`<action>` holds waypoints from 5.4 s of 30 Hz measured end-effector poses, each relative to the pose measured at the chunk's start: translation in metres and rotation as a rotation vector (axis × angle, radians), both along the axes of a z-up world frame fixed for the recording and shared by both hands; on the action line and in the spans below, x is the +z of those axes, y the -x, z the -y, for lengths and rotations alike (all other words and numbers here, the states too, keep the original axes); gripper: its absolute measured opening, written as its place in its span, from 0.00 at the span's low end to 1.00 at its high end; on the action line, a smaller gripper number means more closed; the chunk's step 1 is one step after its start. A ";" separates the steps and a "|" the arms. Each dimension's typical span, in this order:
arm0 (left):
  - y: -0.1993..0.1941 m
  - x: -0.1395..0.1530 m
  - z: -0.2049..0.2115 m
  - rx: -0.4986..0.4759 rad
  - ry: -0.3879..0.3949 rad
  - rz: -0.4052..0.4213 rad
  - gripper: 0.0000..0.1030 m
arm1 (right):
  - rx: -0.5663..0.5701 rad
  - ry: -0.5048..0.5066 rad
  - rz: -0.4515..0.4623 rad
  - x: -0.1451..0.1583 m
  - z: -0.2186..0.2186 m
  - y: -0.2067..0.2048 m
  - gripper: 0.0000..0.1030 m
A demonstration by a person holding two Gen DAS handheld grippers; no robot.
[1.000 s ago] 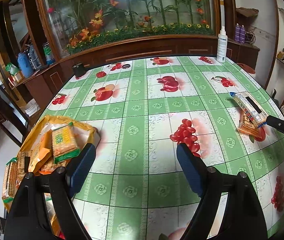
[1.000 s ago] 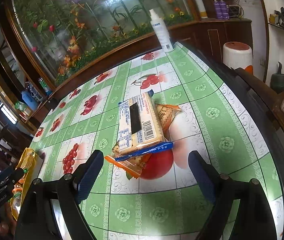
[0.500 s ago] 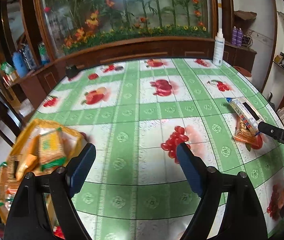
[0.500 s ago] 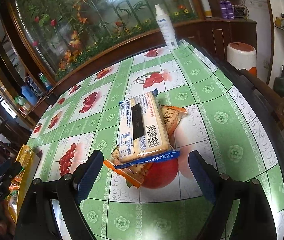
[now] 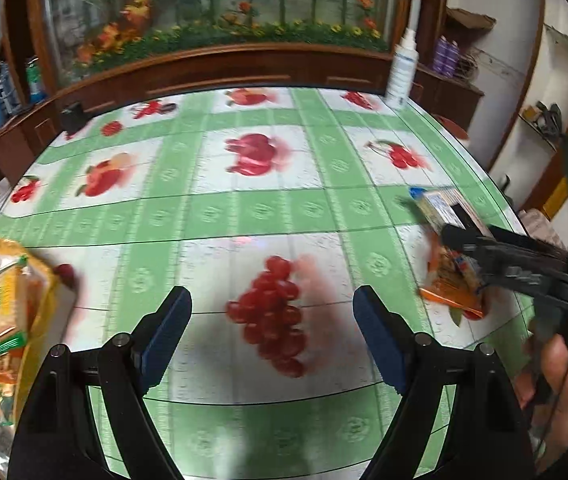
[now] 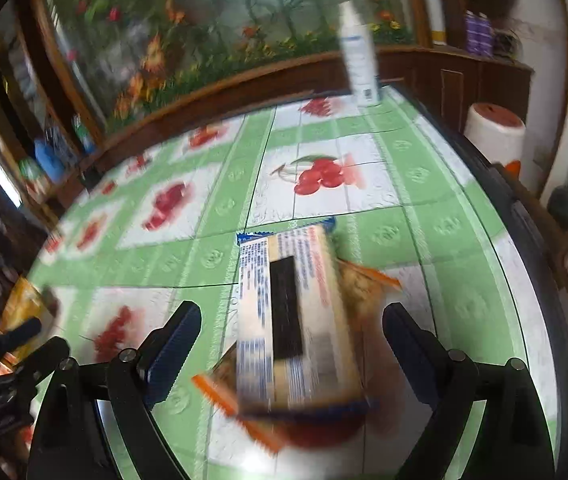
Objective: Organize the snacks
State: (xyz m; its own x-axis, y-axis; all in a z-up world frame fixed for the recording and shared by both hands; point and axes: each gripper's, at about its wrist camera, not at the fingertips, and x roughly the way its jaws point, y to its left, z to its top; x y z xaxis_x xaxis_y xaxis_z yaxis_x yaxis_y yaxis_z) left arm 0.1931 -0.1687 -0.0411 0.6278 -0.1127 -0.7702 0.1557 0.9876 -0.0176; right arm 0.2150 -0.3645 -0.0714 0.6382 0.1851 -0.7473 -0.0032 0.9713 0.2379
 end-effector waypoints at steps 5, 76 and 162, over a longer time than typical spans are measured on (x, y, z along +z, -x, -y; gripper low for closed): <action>-0.004 -0.007 0.009 -0.020 -0.004 -0.031 0.81 | 0.028 0.129 -0.024 -0.008 -0.018 -0.008 0.61; 0.116 0.006 -0.253 0.456 0.010 0.113 0.51 | 0.545 -0.272 0.174 0.073 -0.294 0.119 0.55; 0.150 0.047 -0.266 0.529 -0.023 0.224 0.80 | 0.502 -0.213 0.213 0.088 -0.310 0.100 1.00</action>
State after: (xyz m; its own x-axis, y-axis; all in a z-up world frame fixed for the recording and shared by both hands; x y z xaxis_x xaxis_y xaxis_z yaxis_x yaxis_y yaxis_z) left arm 0.0428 0.0973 0.0056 0.7420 0.2764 -0.6108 -0.3625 0.9318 -0.0187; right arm 0.1146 -0.0543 0.0162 0.5660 0.6354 -0.5252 -0.5198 0.7696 0.3709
